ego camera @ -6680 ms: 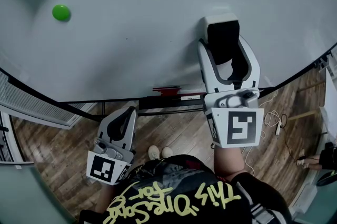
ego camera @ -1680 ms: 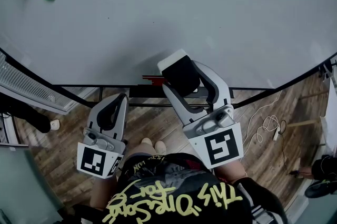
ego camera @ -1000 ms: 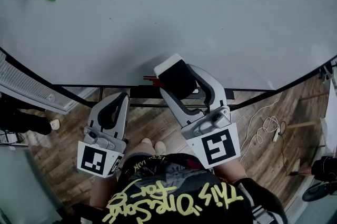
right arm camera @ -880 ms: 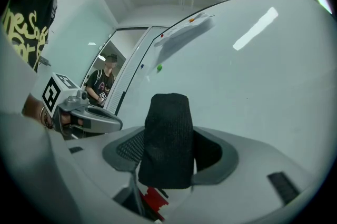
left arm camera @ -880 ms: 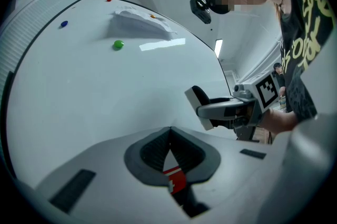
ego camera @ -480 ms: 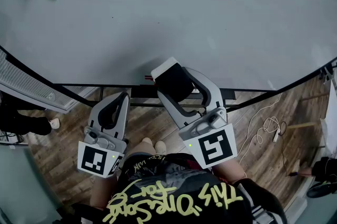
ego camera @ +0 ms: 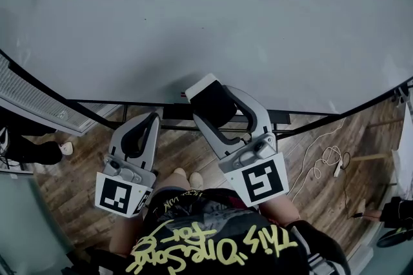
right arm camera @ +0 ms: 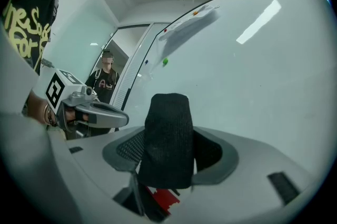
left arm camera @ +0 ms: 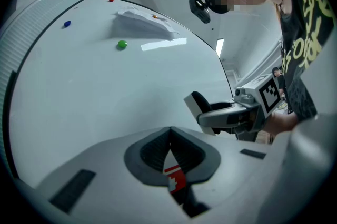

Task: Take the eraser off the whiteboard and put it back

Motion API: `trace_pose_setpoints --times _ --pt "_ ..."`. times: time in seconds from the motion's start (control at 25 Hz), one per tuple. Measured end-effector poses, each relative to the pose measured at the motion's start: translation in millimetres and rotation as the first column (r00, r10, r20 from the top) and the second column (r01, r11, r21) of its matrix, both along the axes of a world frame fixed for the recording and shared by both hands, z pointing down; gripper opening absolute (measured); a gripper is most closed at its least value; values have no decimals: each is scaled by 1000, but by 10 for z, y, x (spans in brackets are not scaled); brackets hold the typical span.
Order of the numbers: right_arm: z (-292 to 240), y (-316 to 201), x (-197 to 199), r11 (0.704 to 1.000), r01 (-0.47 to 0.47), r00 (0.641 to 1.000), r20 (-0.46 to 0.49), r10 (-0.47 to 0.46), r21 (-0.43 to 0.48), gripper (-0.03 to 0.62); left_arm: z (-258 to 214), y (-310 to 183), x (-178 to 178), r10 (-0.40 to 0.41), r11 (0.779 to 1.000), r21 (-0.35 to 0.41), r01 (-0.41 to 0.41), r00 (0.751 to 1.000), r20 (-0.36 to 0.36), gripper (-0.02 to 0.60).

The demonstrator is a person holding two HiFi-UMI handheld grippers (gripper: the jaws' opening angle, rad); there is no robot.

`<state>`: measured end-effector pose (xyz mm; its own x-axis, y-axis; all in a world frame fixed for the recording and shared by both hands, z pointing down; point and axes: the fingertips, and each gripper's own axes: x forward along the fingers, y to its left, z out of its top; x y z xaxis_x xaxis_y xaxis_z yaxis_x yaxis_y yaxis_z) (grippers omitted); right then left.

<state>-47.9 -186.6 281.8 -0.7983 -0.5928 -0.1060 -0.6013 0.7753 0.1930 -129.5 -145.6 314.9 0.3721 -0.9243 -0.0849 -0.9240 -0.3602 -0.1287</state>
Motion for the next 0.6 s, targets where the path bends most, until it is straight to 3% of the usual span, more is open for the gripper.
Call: trace_pose_setpoints --times 0.6 --pt "32 4 0 1000 8 1000 -4 -8 0 261 -12 -5 34 8 1000 3 -8 1000 3 8"
